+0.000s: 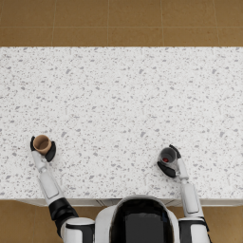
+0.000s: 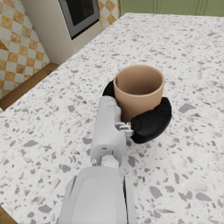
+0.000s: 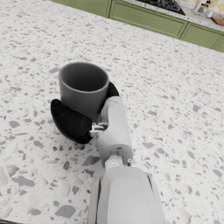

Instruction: Pick up two cups and pour the berry on the right into the cup on the left

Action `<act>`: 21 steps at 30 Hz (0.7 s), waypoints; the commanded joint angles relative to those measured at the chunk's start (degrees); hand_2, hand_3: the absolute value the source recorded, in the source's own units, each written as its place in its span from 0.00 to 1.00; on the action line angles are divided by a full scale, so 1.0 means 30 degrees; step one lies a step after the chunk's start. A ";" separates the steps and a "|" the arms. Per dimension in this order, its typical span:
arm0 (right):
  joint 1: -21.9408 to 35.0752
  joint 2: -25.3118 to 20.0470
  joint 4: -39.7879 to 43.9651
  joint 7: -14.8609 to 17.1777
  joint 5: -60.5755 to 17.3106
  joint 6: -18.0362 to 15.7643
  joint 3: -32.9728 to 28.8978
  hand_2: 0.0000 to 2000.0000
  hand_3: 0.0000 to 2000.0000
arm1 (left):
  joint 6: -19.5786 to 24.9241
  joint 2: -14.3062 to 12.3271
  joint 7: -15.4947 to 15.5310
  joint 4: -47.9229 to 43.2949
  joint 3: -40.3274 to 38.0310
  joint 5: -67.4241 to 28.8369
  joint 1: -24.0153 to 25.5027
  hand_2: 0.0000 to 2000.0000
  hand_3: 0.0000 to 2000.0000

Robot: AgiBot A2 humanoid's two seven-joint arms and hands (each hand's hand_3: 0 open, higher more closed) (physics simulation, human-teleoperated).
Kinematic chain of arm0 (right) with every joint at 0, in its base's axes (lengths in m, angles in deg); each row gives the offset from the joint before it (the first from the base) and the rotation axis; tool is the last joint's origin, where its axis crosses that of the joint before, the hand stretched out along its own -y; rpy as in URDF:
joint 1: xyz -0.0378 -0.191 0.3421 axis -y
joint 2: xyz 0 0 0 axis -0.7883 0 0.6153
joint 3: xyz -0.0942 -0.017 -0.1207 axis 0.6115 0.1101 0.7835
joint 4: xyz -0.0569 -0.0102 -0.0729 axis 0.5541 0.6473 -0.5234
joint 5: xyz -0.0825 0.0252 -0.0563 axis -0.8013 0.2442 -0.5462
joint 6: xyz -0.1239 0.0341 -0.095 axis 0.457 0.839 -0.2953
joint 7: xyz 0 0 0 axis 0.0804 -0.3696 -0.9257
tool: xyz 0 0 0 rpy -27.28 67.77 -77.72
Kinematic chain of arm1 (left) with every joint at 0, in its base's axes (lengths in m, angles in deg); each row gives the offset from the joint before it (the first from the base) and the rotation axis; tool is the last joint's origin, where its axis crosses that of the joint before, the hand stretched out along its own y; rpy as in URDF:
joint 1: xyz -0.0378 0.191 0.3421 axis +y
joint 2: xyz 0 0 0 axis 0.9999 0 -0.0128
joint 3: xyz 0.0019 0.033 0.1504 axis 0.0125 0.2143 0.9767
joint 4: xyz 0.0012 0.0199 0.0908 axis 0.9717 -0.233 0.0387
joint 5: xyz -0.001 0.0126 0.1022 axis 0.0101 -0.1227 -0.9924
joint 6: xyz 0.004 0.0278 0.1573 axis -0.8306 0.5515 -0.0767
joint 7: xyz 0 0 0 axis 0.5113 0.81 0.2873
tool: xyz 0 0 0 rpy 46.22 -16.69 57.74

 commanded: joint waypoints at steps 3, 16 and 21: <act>-0.0041 -0.0097 -0.0538 -0.0044 -0.0002 0.0113 -0.0535 1.00 0.64 | 0.0166 0.0018 -0.0040 -0.0371 0.0468 -0.0003 0.0525 1.00 0.64; 0.2424 -0.1225 -0.4271 -0.0052 -0.0002 -0.0180 -0.0271 1.00 0.64 | 0.0914 -0.0980 -0.0160 -1.0464 0.4905 0.0040 0.2308 1.00 0.64; 0.4933 -0.2155 -0.3413 -0.0074 0.0001 -0.0198 0.0041 1.00 0.64 | 0.0858 -0.1241 -0.0152 -1.1339 0.8479 0.0039 0.1250 1.00 0.64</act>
